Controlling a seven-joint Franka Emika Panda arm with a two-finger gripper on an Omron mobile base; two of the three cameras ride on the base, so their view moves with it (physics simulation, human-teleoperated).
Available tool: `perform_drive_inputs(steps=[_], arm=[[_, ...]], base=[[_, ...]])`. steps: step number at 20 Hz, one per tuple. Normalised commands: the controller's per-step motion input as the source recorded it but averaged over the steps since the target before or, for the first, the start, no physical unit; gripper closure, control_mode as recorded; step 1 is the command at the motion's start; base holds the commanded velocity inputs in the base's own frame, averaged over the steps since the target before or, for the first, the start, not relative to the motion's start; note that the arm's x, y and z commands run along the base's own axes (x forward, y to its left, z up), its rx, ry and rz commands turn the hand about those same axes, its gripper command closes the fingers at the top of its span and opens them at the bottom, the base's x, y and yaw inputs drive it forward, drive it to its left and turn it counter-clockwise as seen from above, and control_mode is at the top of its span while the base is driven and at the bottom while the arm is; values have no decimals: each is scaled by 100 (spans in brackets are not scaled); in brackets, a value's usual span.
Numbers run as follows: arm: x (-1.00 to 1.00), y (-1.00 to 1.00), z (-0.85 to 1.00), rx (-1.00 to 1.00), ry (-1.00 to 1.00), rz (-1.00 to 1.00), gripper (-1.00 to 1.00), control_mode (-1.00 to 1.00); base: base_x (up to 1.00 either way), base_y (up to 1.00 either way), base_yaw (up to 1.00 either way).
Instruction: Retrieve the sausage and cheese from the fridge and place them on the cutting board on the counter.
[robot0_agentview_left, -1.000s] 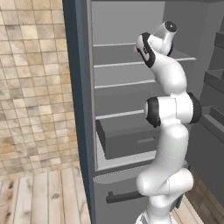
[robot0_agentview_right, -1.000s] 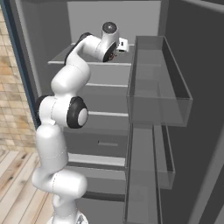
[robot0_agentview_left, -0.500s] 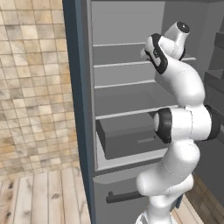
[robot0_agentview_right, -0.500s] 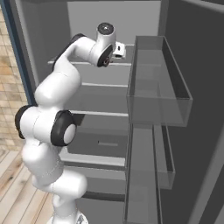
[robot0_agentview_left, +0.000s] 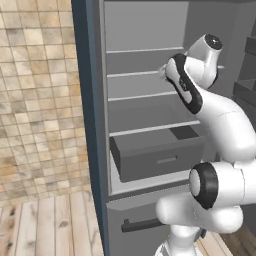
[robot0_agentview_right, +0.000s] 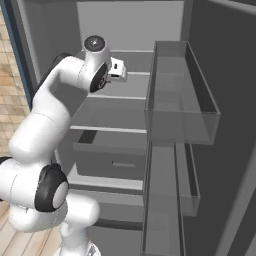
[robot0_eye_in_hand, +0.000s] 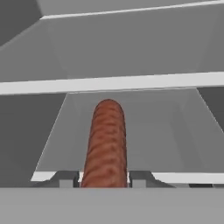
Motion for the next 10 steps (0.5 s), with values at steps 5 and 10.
perform_drive_inputs(steps=[5, 10], arm=[[-100, 16, -45, 0, 0, -3, 100, -100], [-100, 7, -61, 0, 0, -2, 100, -100]], base=[[0, 0, 0], [0, 0, 0]])
